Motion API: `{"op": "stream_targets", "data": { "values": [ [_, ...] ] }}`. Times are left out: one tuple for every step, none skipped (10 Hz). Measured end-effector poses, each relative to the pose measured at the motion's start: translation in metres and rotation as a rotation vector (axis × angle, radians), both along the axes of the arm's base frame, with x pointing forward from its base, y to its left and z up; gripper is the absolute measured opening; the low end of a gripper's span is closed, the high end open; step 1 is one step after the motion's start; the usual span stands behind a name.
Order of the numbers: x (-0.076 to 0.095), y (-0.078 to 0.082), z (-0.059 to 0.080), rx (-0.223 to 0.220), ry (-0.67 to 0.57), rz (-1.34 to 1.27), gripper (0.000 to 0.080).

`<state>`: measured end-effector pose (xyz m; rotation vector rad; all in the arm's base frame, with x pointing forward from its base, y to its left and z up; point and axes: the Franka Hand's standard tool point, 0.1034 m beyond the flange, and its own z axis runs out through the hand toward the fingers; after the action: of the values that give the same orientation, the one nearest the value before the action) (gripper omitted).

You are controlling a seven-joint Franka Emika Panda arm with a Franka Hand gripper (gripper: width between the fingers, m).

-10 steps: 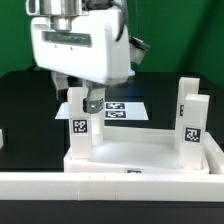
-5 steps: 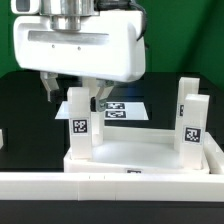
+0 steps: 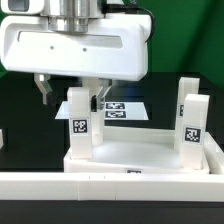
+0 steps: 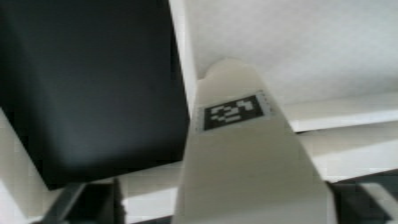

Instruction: Assemble desk

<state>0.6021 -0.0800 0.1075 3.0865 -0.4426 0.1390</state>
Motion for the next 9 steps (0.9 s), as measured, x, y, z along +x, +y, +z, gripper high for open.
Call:
{"op": "stream_targets", "data": {
  "values": [
    [0.0005,0.0017,-0.0002,-0.003,-0.006,0.001,0.0398],
    [0.0003,0.0033,-0.0007,-0.002,-0.006,-0.001,0.0398],
    [0.0001,0.0026,-0.0008,-0.002,-0.005,-0.002,0.0288],
    [0.0001,0.0025,-0.0008,-0.002,-0.005,-0.003,0.0288],
    [0.0001,0.0025,-0.0009,0.0,-0.006,-0.026,0.0288],
    [0.0,0.0022,-0.0009,0.0,-0.006,-0.026,0.0288],
    [0.0001,0.0024,-0.0009,0.005,-0.008,-0.066,0.0288],
    [0.0,0.0023,-0.001,0.012,-0.011,-0.149,0.0288],
    [0.0,0.0021,-0.0009,0.02,-0.014,-0.222,0.0288]
  ]
}}
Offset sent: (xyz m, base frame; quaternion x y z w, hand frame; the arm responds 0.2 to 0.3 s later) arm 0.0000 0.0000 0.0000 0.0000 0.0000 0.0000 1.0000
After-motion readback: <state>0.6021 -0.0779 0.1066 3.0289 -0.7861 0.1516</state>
